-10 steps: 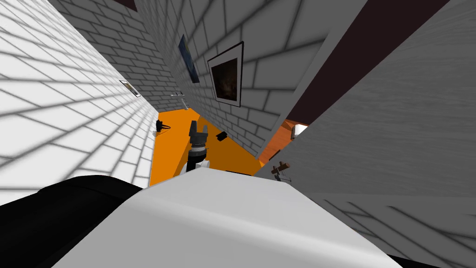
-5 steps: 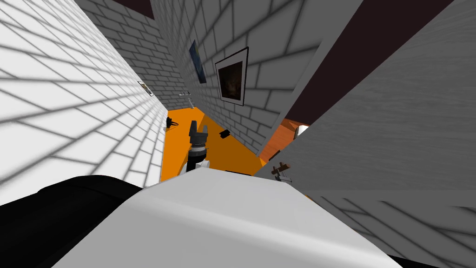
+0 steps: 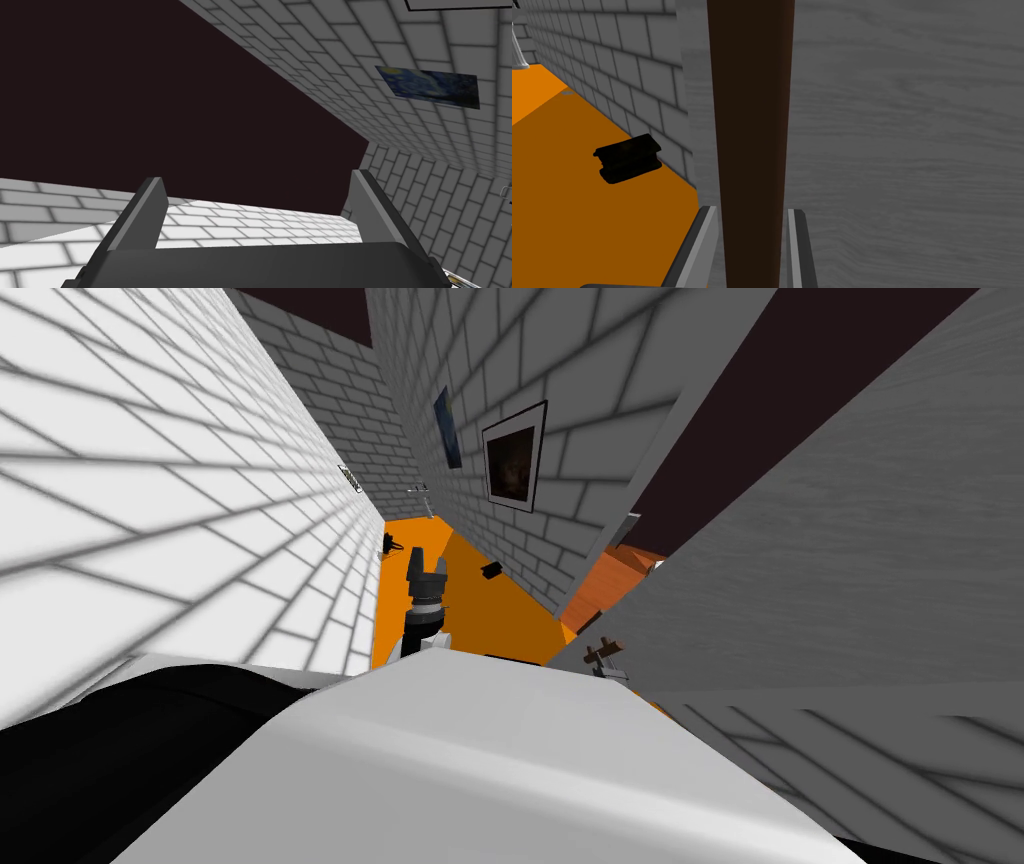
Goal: Pull the door open
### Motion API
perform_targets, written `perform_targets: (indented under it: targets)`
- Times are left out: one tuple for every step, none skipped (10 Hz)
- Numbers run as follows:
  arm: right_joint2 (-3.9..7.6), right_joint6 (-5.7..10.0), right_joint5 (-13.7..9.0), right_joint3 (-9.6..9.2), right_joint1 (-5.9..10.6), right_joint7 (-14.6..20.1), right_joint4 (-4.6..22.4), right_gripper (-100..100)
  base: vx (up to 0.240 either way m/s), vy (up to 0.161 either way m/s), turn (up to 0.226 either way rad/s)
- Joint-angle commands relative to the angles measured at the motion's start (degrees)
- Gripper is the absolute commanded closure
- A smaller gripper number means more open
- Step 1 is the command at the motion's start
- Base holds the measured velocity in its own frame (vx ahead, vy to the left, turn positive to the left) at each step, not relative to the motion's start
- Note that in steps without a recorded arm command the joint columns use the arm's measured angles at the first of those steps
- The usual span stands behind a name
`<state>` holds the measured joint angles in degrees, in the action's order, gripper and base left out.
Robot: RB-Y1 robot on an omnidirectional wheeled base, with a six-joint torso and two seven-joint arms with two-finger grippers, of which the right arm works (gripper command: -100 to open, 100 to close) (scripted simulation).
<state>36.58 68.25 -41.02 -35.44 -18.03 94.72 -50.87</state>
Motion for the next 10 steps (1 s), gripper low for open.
perform_targets:
  targets:
    - [0.16, 0.81, 0.4, -0.52, 0.28, 0.9, 1.1, 100, -0.247, -0.065, 0.138]
    - [-0.01, 0.46, 0.3, -0.40, 0.28, 0.5, 0.8, 100, -0.110, -0.023, 0.031]
    - [0.11, 1.08, 0.6, -0.97, 0.41, 1.1, 1.6, 100, -0.130, -0.049, 0.128]
    - [0.22, 1.43, 0.7, -1.18, 0.53, 1.4, 2.0, 100, -0.233, -0.052, 0.173]
    - [0.35, 1.83, 0.8, -1.42, 0.65, 1.8, 2.4, 100, -0.238, -0.039, 0.153]
    - [0.56, 2.49, 1.0, -1.82, 0.86, 2.3, 3.1, 100, -0.226, -0.048, 0.163]
    - [0.70, 2.94, 1.1, -2.10, 1.00, 2.7, 3.6, 100, -0.225, -0.059, 0.172]
    - [0.84, 3.37, 1.2, -2.36, 1.14, 3.1, 4.1, 100, -0.227, -0.058, 0.148]
    - [0.97, 3.78, 1.4, -2.61, 1.27, 3.4, 4.5, 100, -0.225, -0.033, 0.116]
    - [1.09, 4.14, 1.5, -2.83, 1.38, 3.8, 4.9, 100, -0.205, -0.047, 0.108]
